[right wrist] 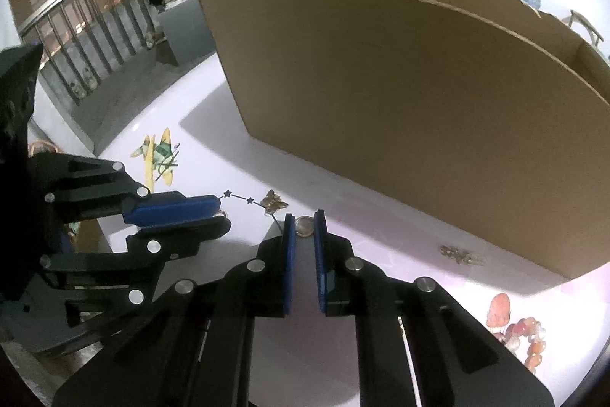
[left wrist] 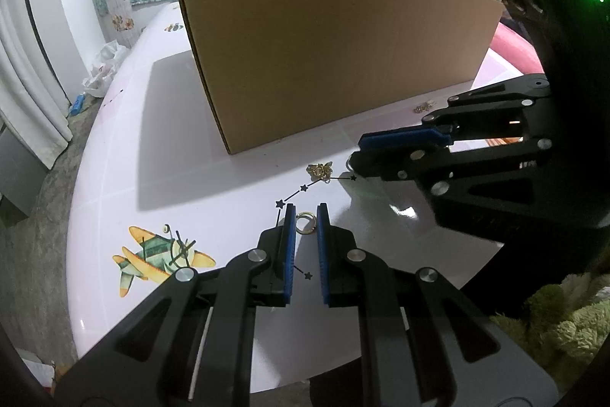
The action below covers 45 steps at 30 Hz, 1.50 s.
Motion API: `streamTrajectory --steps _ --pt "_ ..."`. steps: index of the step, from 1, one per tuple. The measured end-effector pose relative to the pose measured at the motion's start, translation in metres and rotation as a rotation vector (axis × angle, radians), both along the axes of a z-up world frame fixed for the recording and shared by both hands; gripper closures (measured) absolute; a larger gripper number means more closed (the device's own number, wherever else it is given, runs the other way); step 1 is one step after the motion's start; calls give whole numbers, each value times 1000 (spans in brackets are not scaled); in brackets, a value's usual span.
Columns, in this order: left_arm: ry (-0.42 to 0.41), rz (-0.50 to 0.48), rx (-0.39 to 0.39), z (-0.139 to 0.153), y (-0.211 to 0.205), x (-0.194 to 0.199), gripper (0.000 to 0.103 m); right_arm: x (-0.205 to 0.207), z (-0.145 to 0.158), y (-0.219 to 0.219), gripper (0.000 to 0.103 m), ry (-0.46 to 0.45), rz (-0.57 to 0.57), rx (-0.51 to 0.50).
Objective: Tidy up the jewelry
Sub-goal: 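Carry the gold ring with the left gripper over the box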
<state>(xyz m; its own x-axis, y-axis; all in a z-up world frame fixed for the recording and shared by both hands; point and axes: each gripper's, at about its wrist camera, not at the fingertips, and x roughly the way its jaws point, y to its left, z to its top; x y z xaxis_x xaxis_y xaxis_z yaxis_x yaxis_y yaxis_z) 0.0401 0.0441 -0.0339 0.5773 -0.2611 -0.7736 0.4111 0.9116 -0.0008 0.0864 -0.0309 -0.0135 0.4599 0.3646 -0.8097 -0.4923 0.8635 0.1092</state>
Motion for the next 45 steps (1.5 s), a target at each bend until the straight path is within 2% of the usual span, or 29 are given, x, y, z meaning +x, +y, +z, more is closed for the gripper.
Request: streamTrajectory --steps 8,21,24,29,31,34,37,39,45 --pt "-5 0 -5 3 1 -1 93 -8 13 -16 93 -25 -33 30" --pt "-68 -5 23 28 -4 -14 93 -24 35 -32 93 -82 -75 88" --pt "-106 -17 9 45 -5 -17 93 -29 51 -39 93 -122 -79 115" --pt "-199 -64 -63 90 -9 -13 93 -33 95 -58 93 -235 -108 193" --pt "-242 -84 -77 105 -13 -7 93 -31 112 -67 93 -286 -124 218" --pt "-277 -110 -91 122 -23 10 93 -19 125 -80 93 -309 -152 238" --pt "-260 -116 -78 127 -39 42 93 6 129 -88 93 -284 -184 239" --pt "-226 -118 -81 129 -46 60 93 36 129 -93 93 -220 -215 239" --pt "-57 -123 -65 125 -70 139 93 116 119 -108 93 -29 -290 240"
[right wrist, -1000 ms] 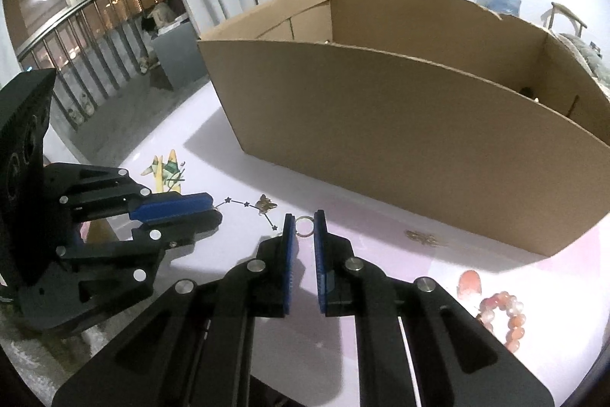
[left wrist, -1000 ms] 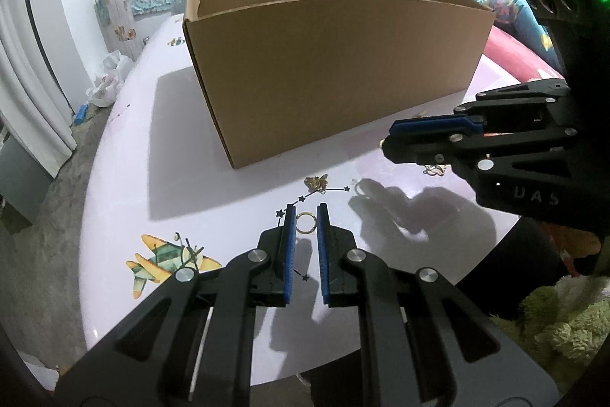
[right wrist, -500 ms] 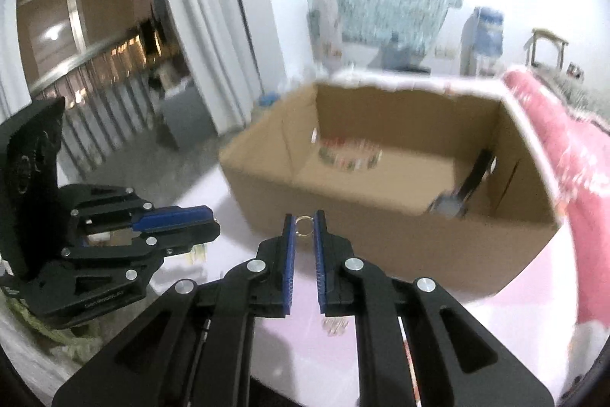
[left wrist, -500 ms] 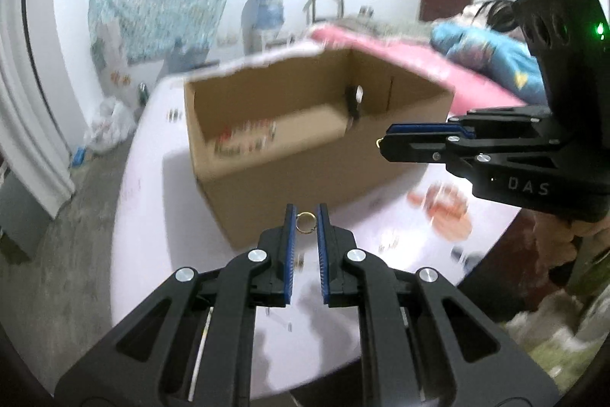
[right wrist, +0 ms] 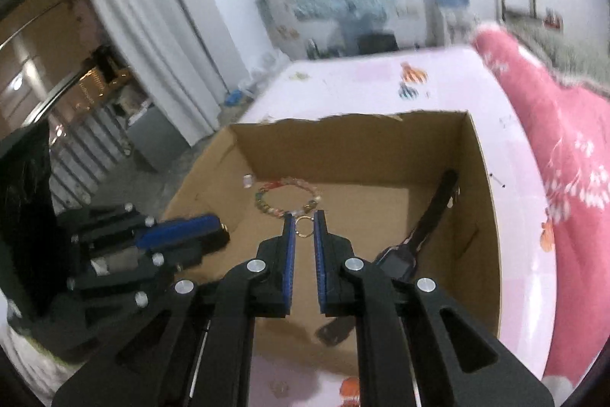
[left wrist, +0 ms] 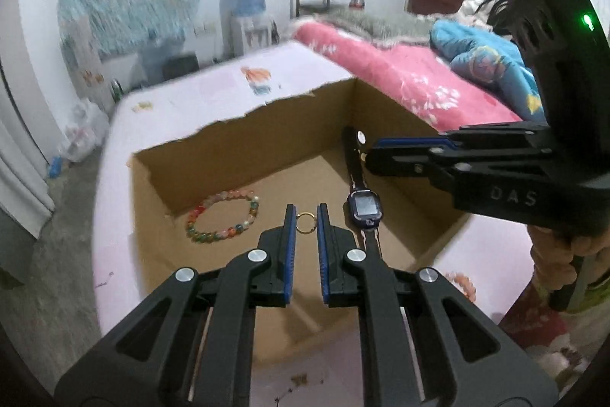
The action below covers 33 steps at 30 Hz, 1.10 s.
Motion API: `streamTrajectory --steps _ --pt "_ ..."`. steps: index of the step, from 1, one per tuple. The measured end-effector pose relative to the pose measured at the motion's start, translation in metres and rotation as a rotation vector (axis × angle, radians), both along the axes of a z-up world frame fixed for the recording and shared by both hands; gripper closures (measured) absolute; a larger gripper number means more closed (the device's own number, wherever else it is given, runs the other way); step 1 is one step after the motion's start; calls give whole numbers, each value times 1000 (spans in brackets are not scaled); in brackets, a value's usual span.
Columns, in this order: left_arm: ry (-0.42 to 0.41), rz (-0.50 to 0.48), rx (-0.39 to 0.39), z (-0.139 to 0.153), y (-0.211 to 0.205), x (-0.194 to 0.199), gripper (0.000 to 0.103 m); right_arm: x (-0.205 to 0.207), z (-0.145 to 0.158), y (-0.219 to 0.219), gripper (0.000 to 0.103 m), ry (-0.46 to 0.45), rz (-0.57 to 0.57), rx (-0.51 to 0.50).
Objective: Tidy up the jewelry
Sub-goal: 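Carry the gold ring with the left gripper over the box, then open the left gripper to drop the gold ring into the box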
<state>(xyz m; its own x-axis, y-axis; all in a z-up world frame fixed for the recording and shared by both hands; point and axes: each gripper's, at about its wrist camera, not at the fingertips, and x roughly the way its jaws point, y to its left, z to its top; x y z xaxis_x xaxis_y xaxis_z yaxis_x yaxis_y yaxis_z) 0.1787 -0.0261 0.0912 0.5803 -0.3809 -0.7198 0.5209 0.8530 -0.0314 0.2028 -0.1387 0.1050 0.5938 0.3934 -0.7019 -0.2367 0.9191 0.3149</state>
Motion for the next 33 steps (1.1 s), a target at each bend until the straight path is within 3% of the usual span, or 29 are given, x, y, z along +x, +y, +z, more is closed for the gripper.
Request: streamTrajectory --steps 6,13,16,19,24,33 --pt "136 51 -1 -20 -11 58 93 65 -27 1 93 144 -28 0" --pt "188 106 -5 -38 -8 71 91 80 -43 2 92 191 -54 -8" --pt "199 124 -5 -40 -5 74 75 80 -41 2 88 180 -55 -17" --pt "212 133 -21 -40 -1 76 70 78 -40 0 77 174 -64 -10" --pt "199 146 -27 -38 3 75 64 77 -37 0 67 152 -72 -18" --pt "128 154 -64 -14 18 49 49 57 -9 -6 55 55 -99 5"
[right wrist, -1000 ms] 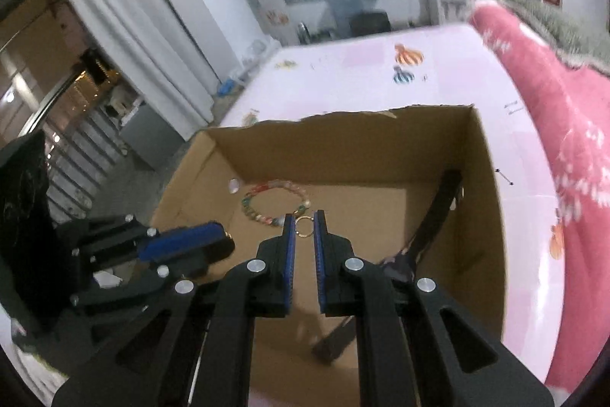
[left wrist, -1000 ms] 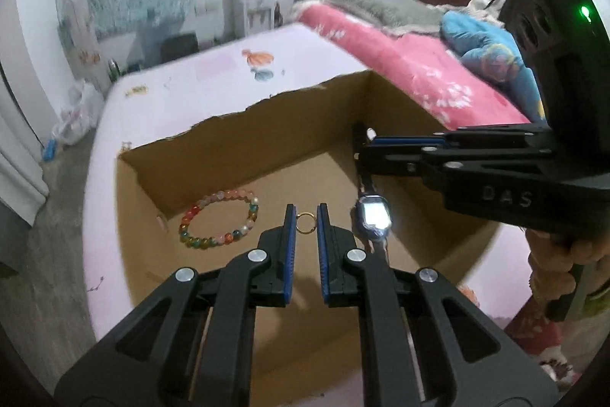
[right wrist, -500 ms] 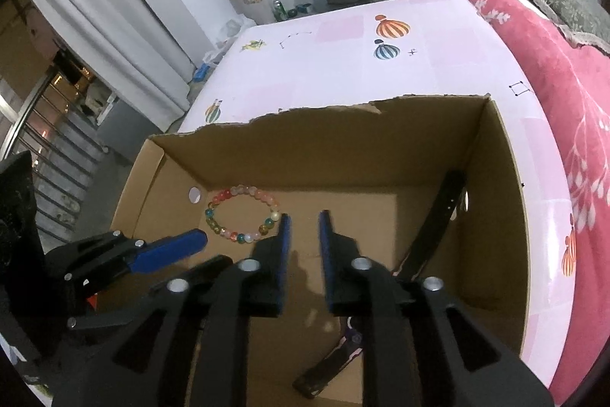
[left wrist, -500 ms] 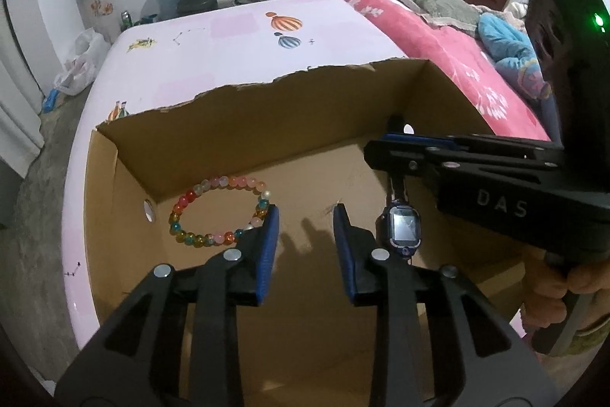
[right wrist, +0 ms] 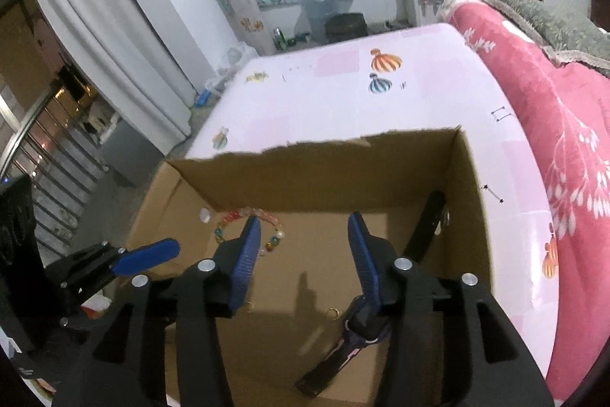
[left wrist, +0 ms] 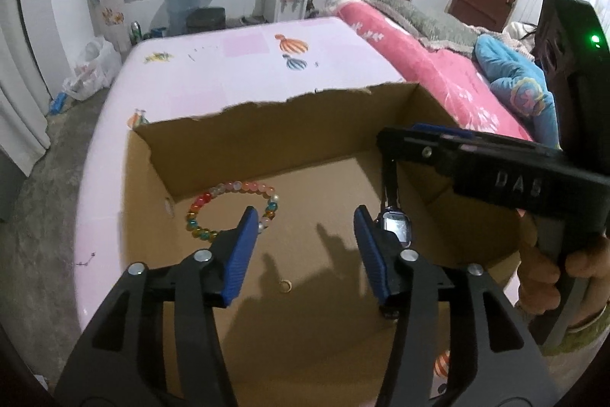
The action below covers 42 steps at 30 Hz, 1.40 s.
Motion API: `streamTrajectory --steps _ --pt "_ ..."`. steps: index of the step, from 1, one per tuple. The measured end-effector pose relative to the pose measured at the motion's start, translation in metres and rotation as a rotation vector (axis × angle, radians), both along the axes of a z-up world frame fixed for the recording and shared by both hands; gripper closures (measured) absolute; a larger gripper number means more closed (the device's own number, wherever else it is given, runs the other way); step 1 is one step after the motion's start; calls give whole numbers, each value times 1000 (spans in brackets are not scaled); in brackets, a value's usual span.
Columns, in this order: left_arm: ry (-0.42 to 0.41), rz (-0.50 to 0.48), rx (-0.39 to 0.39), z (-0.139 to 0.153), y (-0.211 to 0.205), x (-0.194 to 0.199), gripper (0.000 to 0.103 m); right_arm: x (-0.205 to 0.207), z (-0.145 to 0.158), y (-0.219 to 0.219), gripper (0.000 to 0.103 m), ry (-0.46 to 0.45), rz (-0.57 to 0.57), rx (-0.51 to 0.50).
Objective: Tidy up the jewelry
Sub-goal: 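Open the left gripper to drop the gold ring into the box, then withdraw the left gripper from the box and lower it to the gold butterfly charm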
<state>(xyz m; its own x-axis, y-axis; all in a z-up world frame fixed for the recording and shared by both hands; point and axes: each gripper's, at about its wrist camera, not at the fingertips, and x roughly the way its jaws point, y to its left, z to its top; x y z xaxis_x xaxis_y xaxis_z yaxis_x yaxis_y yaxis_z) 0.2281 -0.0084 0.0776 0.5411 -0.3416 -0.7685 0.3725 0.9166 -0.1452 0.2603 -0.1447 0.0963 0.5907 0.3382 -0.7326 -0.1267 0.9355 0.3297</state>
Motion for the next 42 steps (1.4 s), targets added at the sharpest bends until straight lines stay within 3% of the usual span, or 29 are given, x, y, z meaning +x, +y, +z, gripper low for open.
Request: streamTrajectory --steps 6,10,13,20,29,37,42 --pt "-130 3 -30 34 26 -47 28 -35 27 -2 44 -82 16 56" --pt "-205 8 -41 47 48 -85 21 -72 40 -4 36 -134 31 97" --pt "-217 10 -57 45 59 -108 19 -96 43 -6 31 -160 40 120" --pt "-146 8 -92 8 74 -148 18 -143 24 -6 30 -138 68 187" --pt "-33 23 -143 -39 83 -169 17 -186 -30 7 30 -33 80 140" --pt "31 35 -83 -68 77 -171 17 -203 -64 20 30 55 102 91" --pt "31 34 -78 -70 75 -174 17 -203 -65 24 30 58 112 86"
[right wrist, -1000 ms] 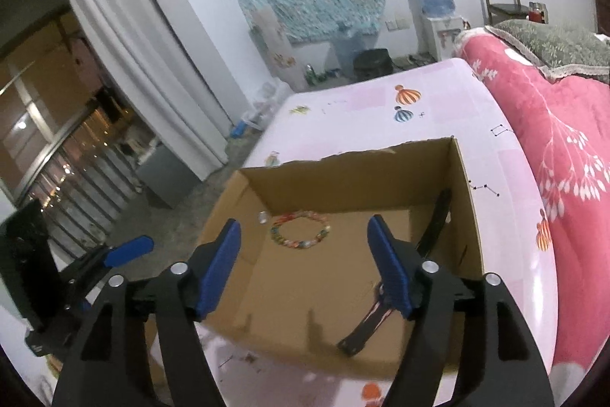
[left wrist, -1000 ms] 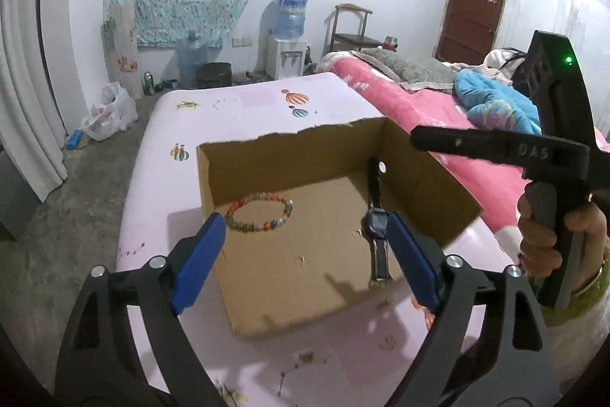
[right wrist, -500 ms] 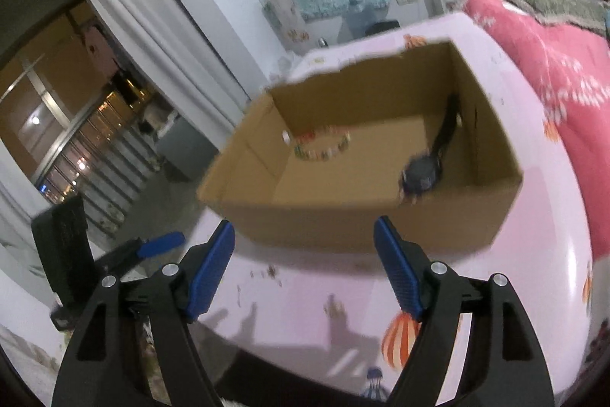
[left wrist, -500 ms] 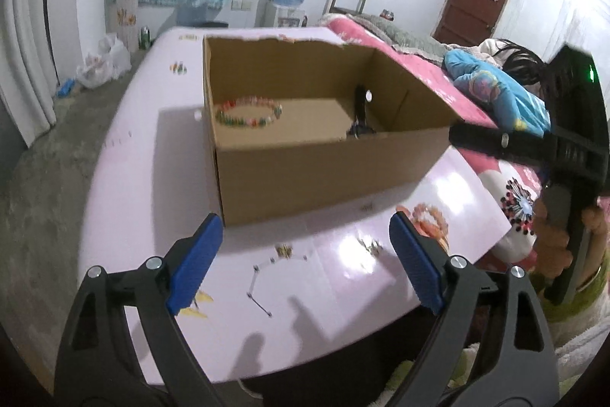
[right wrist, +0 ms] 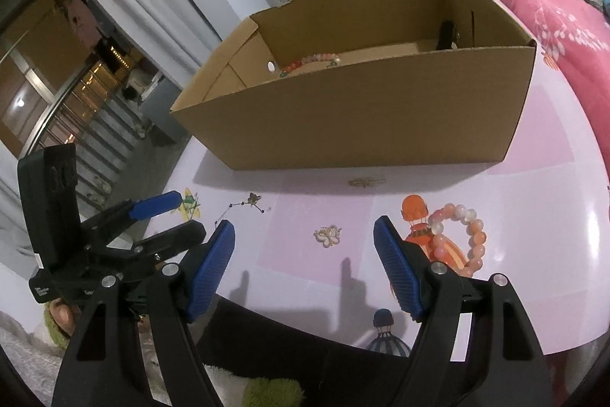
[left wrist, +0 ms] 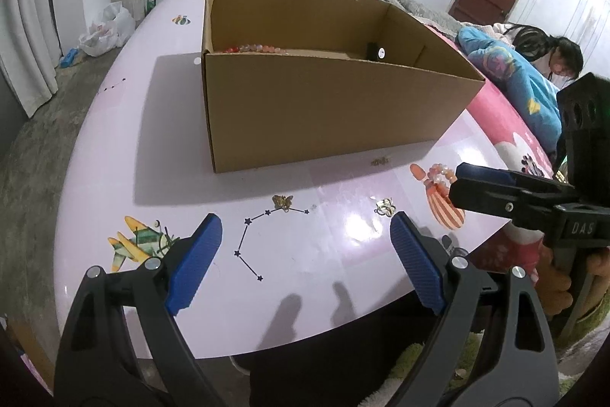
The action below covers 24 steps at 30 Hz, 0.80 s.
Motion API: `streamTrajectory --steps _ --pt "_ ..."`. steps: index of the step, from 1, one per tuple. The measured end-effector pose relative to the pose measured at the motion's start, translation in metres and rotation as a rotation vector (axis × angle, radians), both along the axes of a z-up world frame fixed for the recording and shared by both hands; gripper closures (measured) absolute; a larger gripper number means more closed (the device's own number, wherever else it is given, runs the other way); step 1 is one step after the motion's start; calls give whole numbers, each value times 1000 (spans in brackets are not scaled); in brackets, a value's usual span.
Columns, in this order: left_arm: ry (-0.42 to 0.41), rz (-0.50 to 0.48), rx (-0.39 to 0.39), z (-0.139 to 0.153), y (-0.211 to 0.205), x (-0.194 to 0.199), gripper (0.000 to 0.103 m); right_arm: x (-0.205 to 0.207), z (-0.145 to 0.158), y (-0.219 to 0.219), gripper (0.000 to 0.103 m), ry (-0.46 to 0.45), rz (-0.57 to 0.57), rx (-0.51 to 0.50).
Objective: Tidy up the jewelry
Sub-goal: 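Withdraw the left gripper from the box and lower it to the gold butterfly charm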
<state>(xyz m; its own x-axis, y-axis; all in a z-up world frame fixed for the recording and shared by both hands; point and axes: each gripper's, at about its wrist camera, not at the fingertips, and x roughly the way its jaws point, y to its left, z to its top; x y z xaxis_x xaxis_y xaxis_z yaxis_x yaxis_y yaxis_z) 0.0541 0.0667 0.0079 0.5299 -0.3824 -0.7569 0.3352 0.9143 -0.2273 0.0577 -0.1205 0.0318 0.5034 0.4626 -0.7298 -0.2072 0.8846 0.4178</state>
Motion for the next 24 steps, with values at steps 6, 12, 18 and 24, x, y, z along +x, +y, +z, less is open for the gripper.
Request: streamTrajectory --steps 6,12,18,24 --pt "9 16 -1 -3 4 2 17 2 1 4 30 -8 10 1" --pt "19 27 2 -5 6 2 17 1 0 5 30 -4 10 3" --pt "18 38 2 -5 8 2 17 1 -2 3 30 -5 4 9" --pt "18 44 7 -6 10 2 17 1 -2 3 30 -5 3 9"
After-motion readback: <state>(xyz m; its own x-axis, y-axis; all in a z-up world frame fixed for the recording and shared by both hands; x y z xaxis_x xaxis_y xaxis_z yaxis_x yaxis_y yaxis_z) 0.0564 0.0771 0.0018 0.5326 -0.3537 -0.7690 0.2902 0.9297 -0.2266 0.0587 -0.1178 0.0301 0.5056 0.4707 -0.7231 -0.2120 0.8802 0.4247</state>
